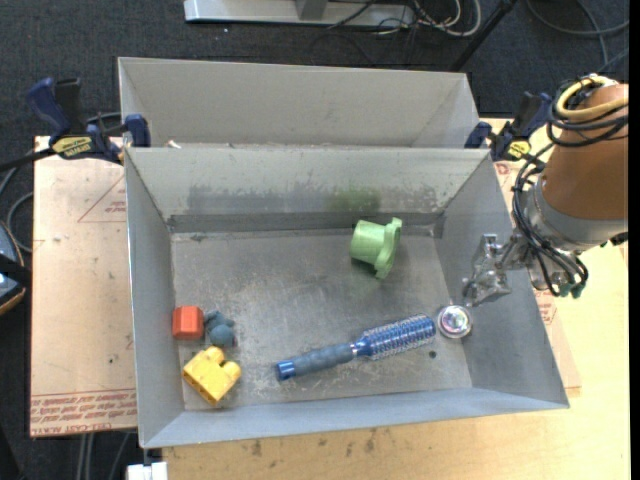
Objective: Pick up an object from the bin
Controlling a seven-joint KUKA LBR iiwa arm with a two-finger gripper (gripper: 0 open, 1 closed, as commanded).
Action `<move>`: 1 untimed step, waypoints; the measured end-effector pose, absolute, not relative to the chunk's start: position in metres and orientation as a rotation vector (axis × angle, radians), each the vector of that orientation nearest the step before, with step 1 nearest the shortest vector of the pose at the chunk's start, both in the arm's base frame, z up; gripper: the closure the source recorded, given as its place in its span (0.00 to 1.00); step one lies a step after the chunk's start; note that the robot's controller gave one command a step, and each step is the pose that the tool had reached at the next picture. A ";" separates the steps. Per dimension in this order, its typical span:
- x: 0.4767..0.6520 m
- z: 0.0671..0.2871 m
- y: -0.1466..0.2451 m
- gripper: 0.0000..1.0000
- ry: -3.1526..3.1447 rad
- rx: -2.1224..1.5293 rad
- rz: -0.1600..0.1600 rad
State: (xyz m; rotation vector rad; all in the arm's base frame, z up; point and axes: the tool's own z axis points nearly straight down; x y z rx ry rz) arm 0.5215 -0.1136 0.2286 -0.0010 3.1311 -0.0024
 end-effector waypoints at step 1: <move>0.520 0.224 -0.113 0.00 3.139 -0.002 0.000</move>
Offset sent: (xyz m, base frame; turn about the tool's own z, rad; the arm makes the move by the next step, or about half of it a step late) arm 0.0000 0.0000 0.0000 0.0000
